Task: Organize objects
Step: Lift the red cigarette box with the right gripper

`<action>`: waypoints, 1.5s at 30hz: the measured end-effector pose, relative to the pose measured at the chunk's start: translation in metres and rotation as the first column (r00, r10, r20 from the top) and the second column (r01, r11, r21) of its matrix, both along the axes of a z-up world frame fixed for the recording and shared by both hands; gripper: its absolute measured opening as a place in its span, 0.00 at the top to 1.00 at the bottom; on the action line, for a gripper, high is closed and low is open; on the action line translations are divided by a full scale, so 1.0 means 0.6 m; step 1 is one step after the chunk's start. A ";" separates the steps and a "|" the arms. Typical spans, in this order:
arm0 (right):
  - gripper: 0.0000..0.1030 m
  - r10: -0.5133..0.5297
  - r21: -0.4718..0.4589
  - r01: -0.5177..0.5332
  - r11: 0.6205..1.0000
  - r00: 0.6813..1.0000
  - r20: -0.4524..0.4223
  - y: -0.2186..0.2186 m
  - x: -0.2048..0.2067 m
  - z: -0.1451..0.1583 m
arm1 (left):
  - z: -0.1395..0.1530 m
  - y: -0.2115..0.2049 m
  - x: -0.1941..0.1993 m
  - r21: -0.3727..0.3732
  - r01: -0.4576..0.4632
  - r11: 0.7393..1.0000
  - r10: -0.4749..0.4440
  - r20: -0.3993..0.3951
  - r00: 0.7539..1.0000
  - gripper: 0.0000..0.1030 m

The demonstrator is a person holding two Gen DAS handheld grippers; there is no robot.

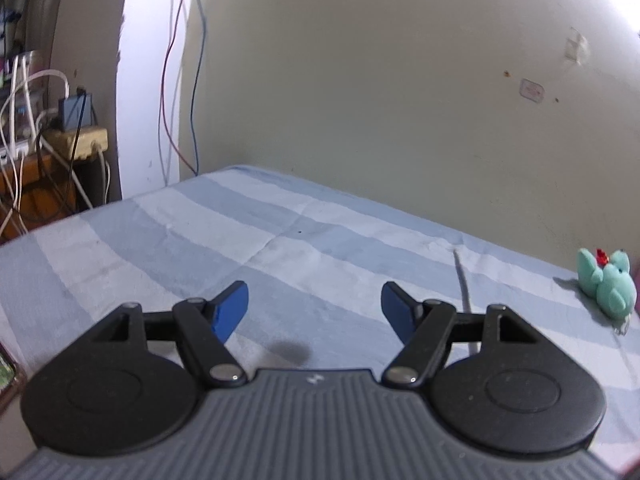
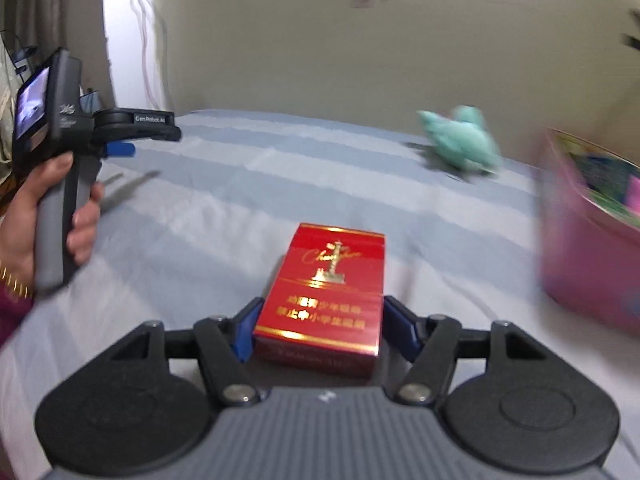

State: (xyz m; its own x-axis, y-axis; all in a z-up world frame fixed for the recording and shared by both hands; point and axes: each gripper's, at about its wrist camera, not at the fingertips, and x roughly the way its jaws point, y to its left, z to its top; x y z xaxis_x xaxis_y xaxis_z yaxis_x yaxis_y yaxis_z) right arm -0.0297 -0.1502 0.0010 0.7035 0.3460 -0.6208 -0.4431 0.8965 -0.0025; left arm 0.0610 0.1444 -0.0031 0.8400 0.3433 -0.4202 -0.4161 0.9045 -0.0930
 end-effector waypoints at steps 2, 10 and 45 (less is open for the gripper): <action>0.43 -0.027 0.019 0.027 0.999 1.000 0.000 -0.032 -0.034 0.000 | 0.001 -0.012 -0.002 0.040 0.007 0.999 -0.007 -0.001 1.000 0.27; 0.34 -0.079 0.074 0.077 0.994 0.997 0.028 -0.085 -0.084 -0.006 | 0.003 -0.039 -0.006 0.144 0.033 0.989 -0.030 -0.019 0.999 0.25; 0.36 -0.190 0.008 0.191 0.982 0.975 0.113 -0.133 -0.118 -0.010 | 0.024 -0.254 -0.069 -0.149 0.659 0.738 -0.675 -0.121 0.728 0.25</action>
